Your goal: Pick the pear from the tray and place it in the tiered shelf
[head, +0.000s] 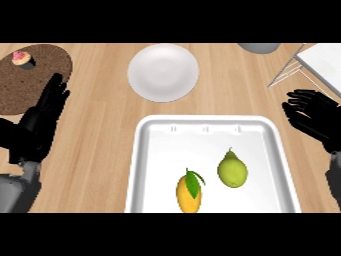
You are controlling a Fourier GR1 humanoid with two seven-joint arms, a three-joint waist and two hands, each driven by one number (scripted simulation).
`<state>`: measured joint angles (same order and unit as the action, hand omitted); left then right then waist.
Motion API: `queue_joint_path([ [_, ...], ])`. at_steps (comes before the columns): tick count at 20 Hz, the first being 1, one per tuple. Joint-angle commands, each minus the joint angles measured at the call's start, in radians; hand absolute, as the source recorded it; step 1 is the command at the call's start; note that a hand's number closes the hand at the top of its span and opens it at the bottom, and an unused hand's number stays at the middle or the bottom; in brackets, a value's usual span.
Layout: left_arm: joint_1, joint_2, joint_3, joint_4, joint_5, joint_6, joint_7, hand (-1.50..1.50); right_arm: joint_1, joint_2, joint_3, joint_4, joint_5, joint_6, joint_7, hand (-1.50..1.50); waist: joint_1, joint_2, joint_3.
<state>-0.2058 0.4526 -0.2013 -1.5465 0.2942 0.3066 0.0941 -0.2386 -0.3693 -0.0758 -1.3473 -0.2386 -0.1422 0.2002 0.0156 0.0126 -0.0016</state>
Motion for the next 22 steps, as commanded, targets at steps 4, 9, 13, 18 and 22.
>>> queue_joint_path([
  [4,-0.017,-0.01,0.044,0.051,0.083,-0.094,0.037,0.0,-0.129,0.042,-0.106,0.098,-0.257,0.158,0.103,-1.5,-0.009,-0.01,0.002],
  [9,-0.033,-0.012,0.054,0.04,0.063,-0.09,0.06,0.0,-0.18,-0.067,-0.035,0.011,-0.287,0.279,0.322,-1.5,-0.012,-0.014,0.001],
  [13,-0.057,-0.026,0.055,0.079,0.062,-0.104,0.032,0.0,-0.231,-0.162,0.081,0.001,-0.292,0.428,0.515,-1.5,-0.004,-0.011,-0.001],
  [18,-0.047,-0.028,0.034,0.078,0.05,-0.107,0.044,0.0,-0.318,-0.334,0.272,-0.077,-0.123,0.636,0.618,-1.5,0.019,-0.012,-0.004],
  [22,-0.069,-0.032,0.053,0.103,0.065,-0.133,0.039,0.0,-0.452,-0.317,0.357,-0.048,-0.061,0.691,0.705,-1.5,0.017,-0.007,-0.001],
])
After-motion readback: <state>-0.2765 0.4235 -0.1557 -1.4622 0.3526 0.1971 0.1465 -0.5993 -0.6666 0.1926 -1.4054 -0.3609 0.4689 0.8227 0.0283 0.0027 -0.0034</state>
